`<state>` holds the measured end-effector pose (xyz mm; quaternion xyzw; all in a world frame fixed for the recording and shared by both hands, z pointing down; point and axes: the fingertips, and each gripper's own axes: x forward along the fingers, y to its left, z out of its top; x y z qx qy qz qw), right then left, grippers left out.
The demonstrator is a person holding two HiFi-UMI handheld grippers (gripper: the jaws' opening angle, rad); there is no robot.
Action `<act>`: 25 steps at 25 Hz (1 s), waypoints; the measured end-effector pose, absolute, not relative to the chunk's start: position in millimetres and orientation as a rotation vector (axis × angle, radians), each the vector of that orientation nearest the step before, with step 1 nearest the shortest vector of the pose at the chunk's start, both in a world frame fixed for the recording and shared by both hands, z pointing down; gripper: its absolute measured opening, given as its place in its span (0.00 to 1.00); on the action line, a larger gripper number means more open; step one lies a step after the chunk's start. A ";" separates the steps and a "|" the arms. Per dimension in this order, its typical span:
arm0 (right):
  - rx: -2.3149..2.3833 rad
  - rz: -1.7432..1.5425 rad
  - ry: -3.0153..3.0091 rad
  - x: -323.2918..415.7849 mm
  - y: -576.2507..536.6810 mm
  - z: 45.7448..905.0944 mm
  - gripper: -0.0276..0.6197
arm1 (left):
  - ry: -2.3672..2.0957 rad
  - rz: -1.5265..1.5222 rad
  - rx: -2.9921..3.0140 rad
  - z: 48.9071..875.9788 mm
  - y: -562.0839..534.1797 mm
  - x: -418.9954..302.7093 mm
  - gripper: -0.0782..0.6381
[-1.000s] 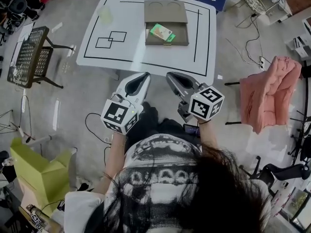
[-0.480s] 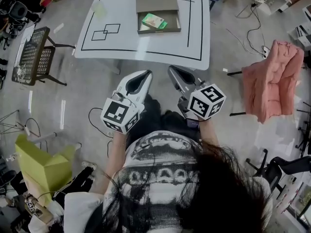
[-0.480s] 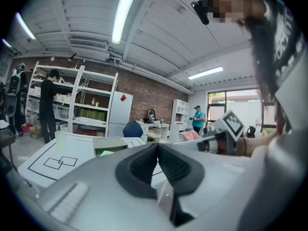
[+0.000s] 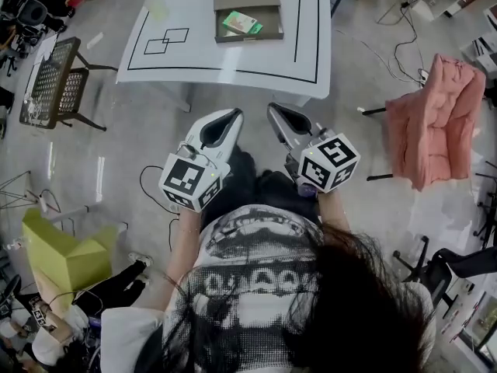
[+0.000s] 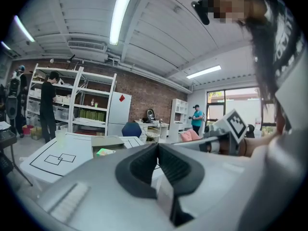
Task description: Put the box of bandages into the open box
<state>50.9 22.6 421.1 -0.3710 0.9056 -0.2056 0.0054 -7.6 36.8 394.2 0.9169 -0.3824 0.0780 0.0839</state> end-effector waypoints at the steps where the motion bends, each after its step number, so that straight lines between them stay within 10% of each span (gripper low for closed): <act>1: -1.159 -0.639 2.839 51.5 25.0 420.9 0.03 | -1.143 0.234 2.736 394.1 39.2 -6.7 0.11; 25: -1.139 -0.602 2.876 57.8 33.6 420.9 0.03 | -1.174 0.229 2.722 398.9 48.8 -0.7 0.11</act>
